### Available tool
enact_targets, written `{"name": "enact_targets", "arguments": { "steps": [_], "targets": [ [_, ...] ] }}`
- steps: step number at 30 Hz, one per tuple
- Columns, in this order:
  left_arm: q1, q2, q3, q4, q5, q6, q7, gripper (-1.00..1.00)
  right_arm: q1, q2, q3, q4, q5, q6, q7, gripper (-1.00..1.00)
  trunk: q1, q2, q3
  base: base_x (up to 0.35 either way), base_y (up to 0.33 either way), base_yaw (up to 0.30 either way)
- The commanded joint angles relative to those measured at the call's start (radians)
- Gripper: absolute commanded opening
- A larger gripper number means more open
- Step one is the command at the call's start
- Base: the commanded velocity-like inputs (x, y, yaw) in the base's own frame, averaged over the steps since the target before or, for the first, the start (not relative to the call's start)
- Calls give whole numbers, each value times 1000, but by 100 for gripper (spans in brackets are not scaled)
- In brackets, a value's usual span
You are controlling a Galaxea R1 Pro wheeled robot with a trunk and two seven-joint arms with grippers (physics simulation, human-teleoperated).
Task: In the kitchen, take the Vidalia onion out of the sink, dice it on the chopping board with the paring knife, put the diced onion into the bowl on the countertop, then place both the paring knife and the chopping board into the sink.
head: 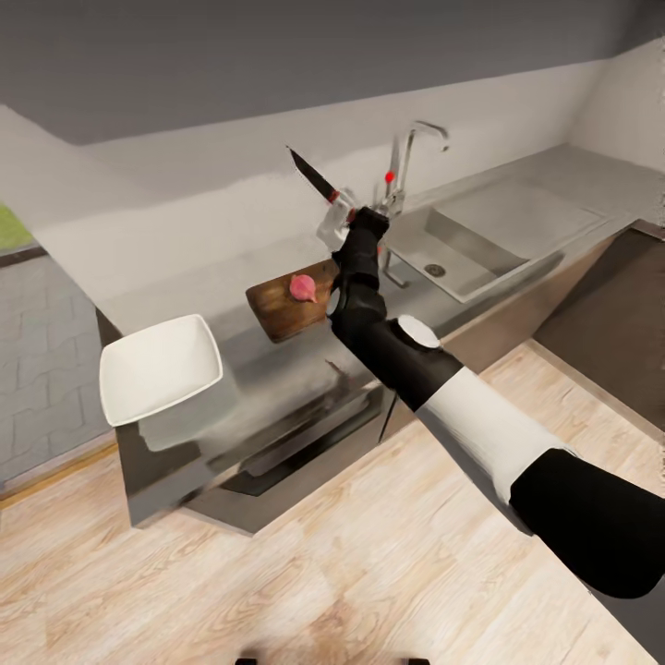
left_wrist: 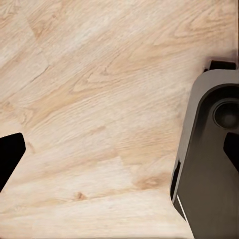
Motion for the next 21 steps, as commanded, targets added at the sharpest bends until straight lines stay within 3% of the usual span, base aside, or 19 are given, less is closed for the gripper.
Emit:
{"name": "enact_targets", "arguments": {
  "steps": [1,9,21],
  "targets": [
    [-2,-1,-9,4,8,-7,1,100,-1,0,9,1,64,7,1,-100,0,-1,-1,0,-318,0],
    [-1,1,-7,3,8,-7,1,100,0,0,51,1,64,7,-1,-100,0,-1,-3,0,-318,36],
    [-1,2,-7,3,8,-8,3,100,7,0,57,7,64,7,-1,-100,0,-1,-17,0,-314,182]
  ]
}}
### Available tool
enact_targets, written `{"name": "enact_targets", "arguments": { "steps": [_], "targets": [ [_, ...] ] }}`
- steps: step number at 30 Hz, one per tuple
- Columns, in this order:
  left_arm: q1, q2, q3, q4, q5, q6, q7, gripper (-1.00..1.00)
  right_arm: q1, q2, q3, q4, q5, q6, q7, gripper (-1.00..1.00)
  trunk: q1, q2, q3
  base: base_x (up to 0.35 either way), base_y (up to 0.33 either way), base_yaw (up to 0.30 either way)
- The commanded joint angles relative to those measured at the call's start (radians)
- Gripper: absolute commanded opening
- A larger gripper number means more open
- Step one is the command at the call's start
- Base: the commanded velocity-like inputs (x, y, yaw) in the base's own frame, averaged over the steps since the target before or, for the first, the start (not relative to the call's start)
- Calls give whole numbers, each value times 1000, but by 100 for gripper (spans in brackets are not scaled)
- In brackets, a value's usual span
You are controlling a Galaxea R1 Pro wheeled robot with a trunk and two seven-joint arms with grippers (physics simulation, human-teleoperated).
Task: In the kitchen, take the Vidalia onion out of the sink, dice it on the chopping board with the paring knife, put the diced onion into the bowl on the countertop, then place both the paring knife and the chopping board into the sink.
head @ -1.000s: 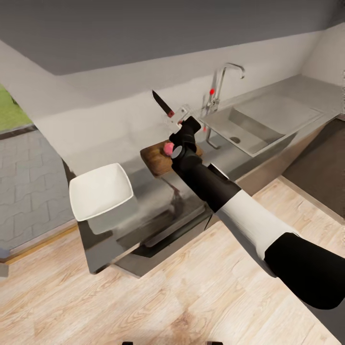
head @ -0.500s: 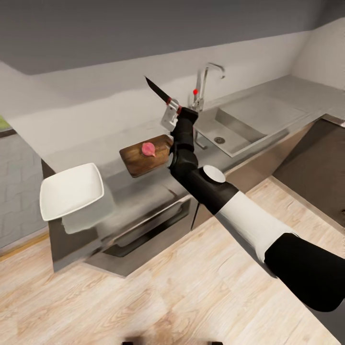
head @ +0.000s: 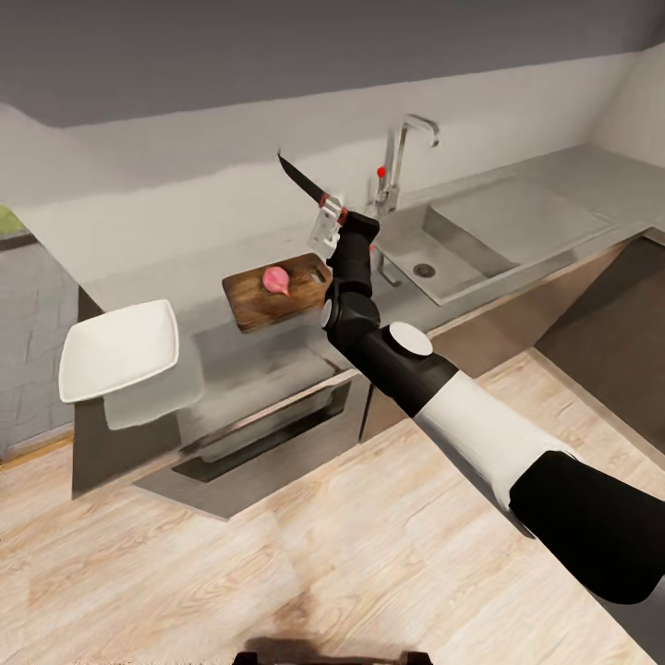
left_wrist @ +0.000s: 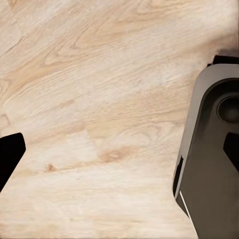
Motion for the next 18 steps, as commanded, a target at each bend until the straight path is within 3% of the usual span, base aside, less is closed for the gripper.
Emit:
{"name": "enact_targets", "arguments": {
  "steps": [1,9,18],
  "targets": [
    [-2,0,-6,4,9,-8,1,100,2,0,2,2,4,7,-2,-100,0,-1,-2,0,-283,195],
    [-2,0,33,4,18,-8,0,100,7,0,5,4,4,7,-3,-100,0,-1,-13,0,-297,195],
    [-2,0,37,4,20,-8,0,100,7,0,87,4,4,42,-4,-100,0,-1,-24,0,-307,195]
  ]
}}
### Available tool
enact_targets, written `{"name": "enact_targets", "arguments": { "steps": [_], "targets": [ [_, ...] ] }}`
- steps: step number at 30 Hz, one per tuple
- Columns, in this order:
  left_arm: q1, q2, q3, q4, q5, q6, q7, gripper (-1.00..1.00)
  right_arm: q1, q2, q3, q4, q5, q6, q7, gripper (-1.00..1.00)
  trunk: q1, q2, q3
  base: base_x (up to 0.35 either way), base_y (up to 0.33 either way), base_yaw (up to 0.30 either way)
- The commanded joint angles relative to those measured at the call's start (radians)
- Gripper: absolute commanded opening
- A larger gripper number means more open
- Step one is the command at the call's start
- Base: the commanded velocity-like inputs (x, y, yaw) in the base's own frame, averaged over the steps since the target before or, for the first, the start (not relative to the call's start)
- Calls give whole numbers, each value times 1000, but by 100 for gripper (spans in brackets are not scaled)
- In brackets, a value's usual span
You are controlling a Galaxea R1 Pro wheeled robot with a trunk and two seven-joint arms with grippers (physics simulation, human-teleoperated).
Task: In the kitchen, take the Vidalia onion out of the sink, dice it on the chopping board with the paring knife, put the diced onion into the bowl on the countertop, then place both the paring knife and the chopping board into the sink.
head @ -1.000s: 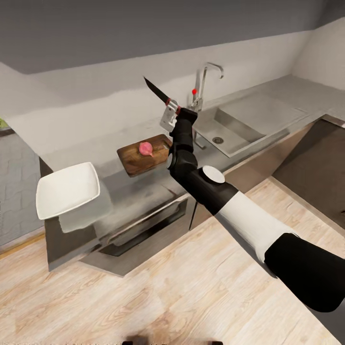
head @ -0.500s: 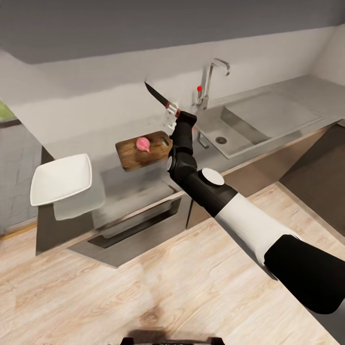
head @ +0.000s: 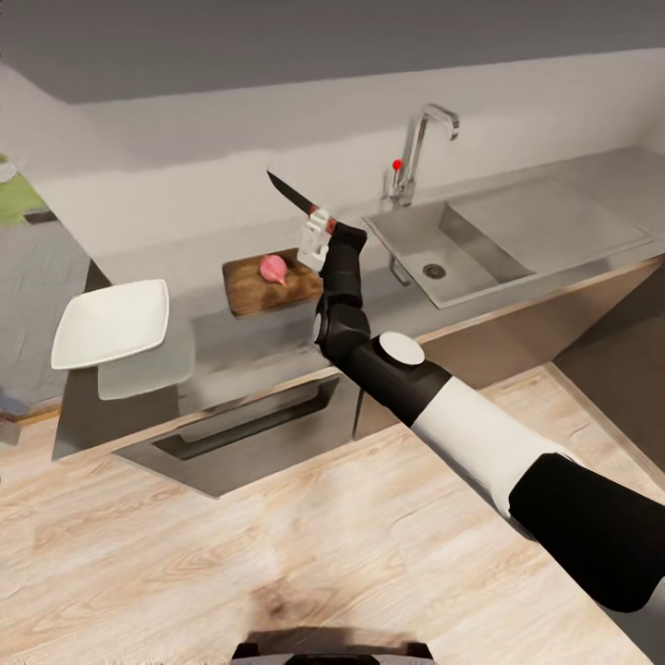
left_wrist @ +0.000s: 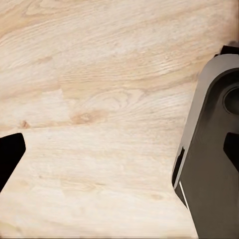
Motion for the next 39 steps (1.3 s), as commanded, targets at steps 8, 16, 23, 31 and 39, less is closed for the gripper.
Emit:
{"name": "enact_targets", "arguments": {
  "steps": [8,16,23,31,39],
  "targets": [
    [-2,1,-6,3,9,-7,1,100,-1,0,68,2,2,22,-3,-100,0,-1,-11,51,-187,195],
    [-2,5,-5,3,10,-7,1,100,-1,0,147,2,2,82,-3,-100,0,-1,-22,154,1,195],
    [-2,6,-5,3,10,-7,1,100,0,0,160,4,1,88,-3,-100,0,-1,-31,63,13,195],
    [-2,6,-6,4,10,-7,1,100,9,0,160,5,1,115,-3,-100,0,-1,-41,2,0,195],
    [-2,6,-7,4,10,-7,1,100,10,0,157,13,4,164,-3,-100,0,-1,-44,0,0,57]
  ]
}}
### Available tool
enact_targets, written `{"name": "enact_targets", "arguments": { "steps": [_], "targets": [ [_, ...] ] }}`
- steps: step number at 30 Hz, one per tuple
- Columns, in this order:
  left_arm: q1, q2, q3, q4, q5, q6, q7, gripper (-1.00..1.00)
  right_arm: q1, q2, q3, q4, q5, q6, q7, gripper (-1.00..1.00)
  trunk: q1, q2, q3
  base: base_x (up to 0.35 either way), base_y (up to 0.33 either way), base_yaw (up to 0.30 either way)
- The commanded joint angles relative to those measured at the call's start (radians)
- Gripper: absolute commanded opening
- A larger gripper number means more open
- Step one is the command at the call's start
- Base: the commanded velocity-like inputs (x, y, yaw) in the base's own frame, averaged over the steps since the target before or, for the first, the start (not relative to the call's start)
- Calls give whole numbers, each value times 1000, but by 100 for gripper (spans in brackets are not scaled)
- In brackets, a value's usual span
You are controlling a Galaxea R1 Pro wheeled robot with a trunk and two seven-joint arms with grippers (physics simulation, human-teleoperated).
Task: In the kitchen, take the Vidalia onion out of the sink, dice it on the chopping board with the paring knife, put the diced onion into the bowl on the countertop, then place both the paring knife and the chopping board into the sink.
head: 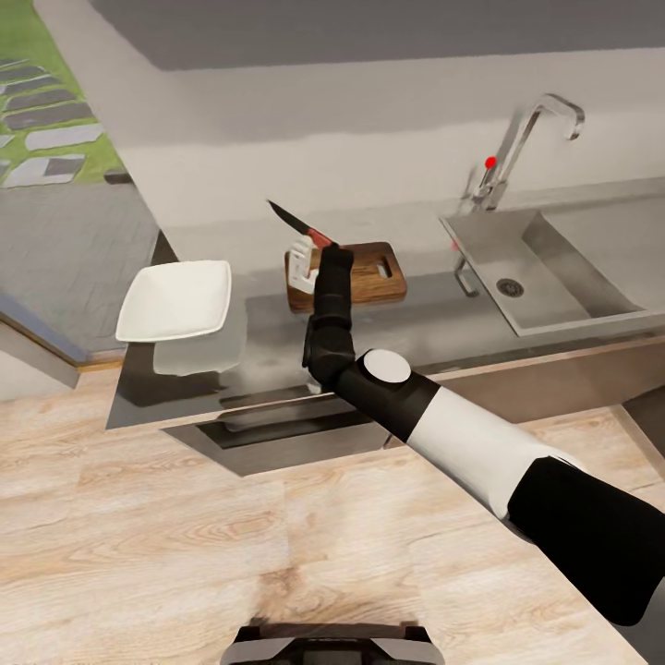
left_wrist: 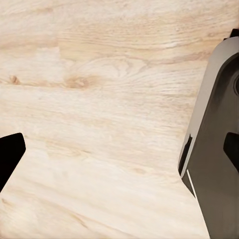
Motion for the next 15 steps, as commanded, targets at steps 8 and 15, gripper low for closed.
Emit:
{"name": "enact_targets", "arguments": {
  "steps": [8,15],
  "targets": [
    [-1,0,-8,4,8,-7,1,100,-1,-19,-2,40,1,26,-20,-100,0,-1,-1,0,0,1],
    [-1,0,-8,4,8,-7,1,100,-1,-21,-52,99,2,100,-141,-100,0,-1,-1,0,0,0]
  ]
}}
